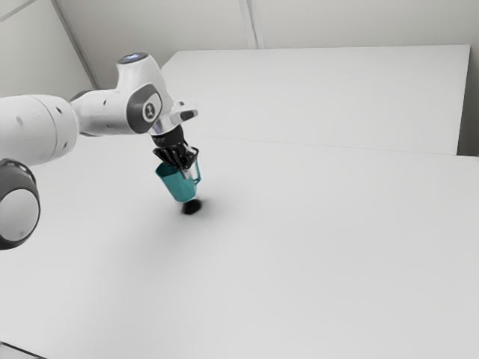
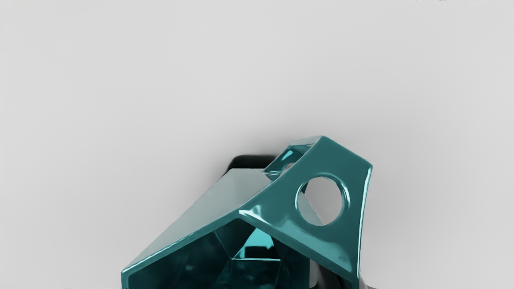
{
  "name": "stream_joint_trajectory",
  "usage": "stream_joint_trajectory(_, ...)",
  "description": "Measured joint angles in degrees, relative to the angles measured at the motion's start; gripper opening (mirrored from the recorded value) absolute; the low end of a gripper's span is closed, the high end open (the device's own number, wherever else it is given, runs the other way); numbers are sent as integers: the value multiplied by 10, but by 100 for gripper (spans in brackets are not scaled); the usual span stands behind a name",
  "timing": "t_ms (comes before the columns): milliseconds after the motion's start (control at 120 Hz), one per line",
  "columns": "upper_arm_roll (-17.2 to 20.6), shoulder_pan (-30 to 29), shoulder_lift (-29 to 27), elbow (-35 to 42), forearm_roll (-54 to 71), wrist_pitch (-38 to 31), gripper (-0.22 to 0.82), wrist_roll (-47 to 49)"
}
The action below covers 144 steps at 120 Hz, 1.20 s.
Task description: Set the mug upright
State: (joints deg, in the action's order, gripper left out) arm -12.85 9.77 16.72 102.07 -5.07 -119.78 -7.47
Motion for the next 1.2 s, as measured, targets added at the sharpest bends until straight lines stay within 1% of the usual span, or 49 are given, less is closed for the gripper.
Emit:
stream_joint_trajectory(350,0,2,22,-1,19,-6,-18,83)
stream_joint_trajectory(775,0,3,31,-1,21,-7,-17,136)
stream_joint_trajectory(817,0,3,32,-1,20,-7,-12,139)
stream_joint_trajectory(958,0,3,33,-1,24,-8,14,147)
stream_joint_trajectory(1017,0,3,33,-1,25,-8,23,150)
stream_joint_trajectory(1100,0,7,26,-6,26,-7,32,154)
stream_joint_trajectory(1200,0,16,4,-8,27,-5,41,157)
